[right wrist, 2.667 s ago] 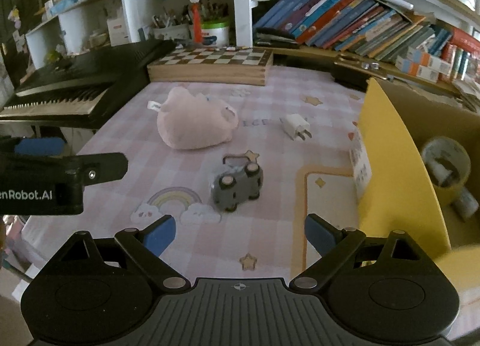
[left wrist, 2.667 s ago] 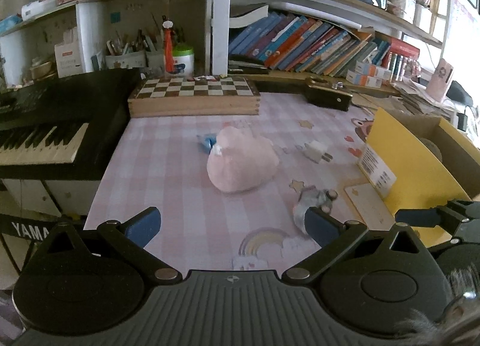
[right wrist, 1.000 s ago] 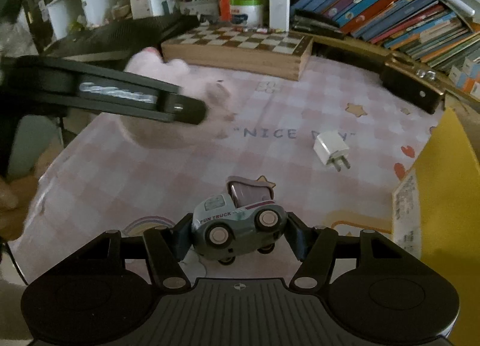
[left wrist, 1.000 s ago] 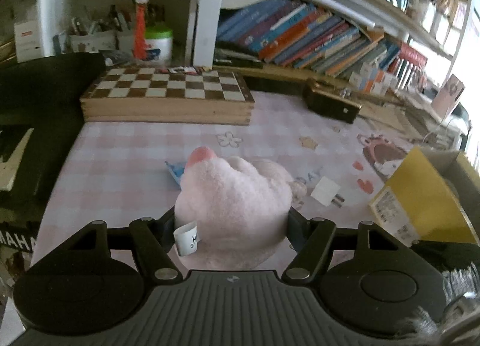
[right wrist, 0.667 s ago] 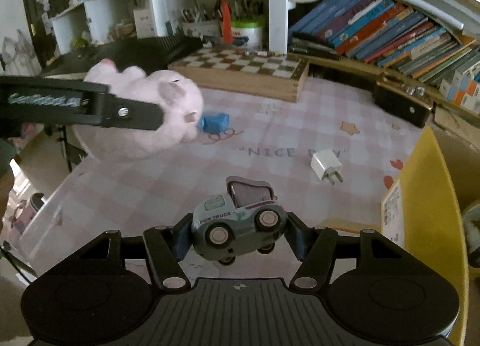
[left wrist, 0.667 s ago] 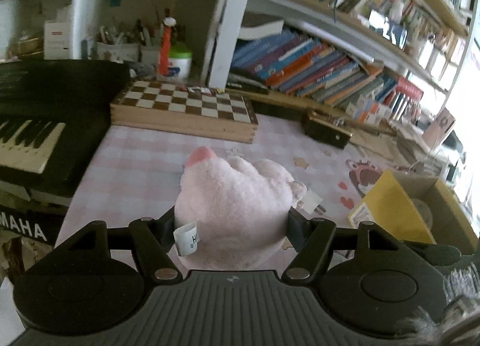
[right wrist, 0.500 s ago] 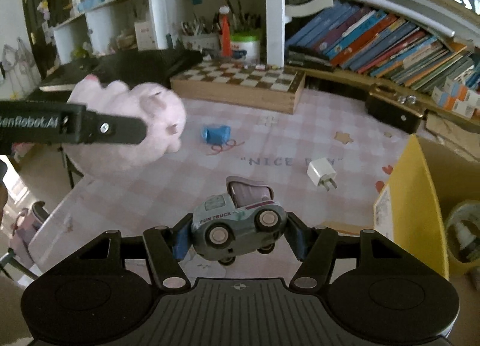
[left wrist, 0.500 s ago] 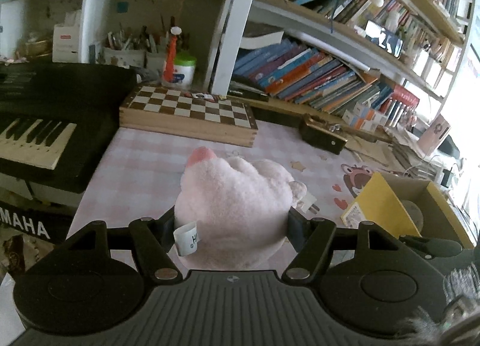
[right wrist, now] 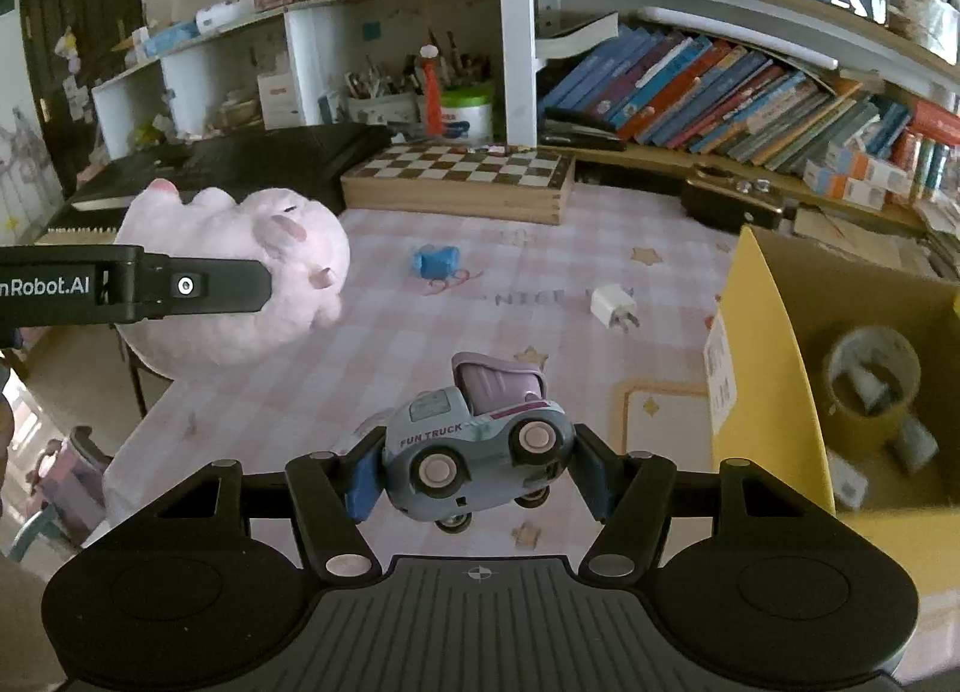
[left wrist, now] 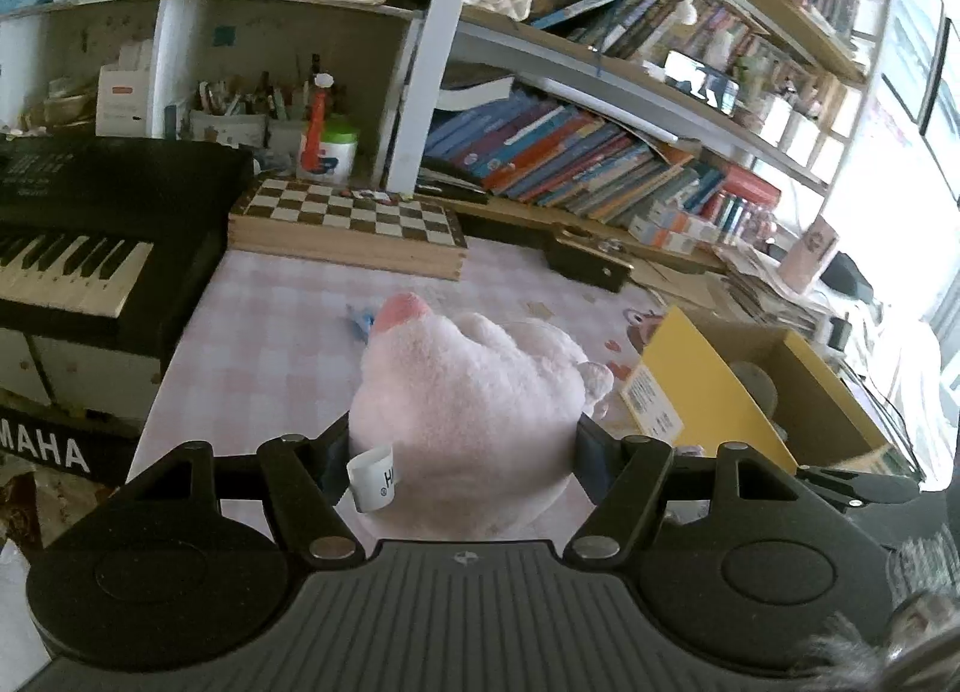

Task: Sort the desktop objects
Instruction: 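Lift the toy truck and plush toy toward the yellow box with both tools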

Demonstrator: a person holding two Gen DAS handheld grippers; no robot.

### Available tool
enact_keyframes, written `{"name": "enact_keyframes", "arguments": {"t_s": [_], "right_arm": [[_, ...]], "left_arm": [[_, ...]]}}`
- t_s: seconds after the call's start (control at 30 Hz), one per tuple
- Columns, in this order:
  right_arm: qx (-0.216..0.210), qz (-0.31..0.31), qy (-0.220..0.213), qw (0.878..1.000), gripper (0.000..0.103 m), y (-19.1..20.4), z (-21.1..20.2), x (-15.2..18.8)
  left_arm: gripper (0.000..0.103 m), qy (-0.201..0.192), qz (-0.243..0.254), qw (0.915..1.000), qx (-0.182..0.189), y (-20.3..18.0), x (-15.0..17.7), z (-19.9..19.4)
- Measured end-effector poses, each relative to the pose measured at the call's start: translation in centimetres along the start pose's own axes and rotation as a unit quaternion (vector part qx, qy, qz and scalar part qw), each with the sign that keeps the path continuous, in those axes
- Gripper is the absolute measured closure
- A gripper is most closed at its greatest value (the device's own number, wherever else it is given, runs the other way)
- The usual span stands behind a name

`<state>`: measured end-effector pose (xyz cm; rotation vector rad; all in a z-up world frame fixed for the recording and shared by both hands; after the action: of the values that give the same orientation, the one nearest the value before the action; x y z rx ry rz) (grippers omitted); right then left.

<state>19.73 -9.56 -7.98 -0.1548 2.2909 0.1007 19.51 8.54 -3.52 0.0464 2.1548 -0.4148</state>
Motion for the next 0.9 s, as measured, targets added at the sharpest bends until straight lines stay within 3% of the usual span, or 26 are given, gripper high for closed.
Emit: {"name": "enact_keyframes", "arguments": {"t_s": [0.37,0.9], "right_arm": [[0.028,0.027,0.003,0.999,0.039,0.5,-5.3,4.6],[0.075,0.086,0.016,0.993,0.039,-0.6,-10.2,10.2]], "left_arm": [[0.036,0.011,0.006,0.9996,0.024,-1.1,4.3,-5.2],[0.036,0.049,0.049,0.993,0.095,-5.5,8.8,-7.4]]}}
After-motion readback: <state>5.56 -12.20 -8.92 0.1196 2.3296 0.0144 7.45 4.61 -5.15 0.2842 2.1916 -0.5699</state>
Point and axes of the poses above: each gripper's, at about its wrist camera, not at the fingertips, and z roughly the way its jaws point, y to its left, x to its underside, the point moved 9 cm from there along z, roughly the way its jaws point, and after that the axes turned 2 degrees about x, right-handed, at the moved point
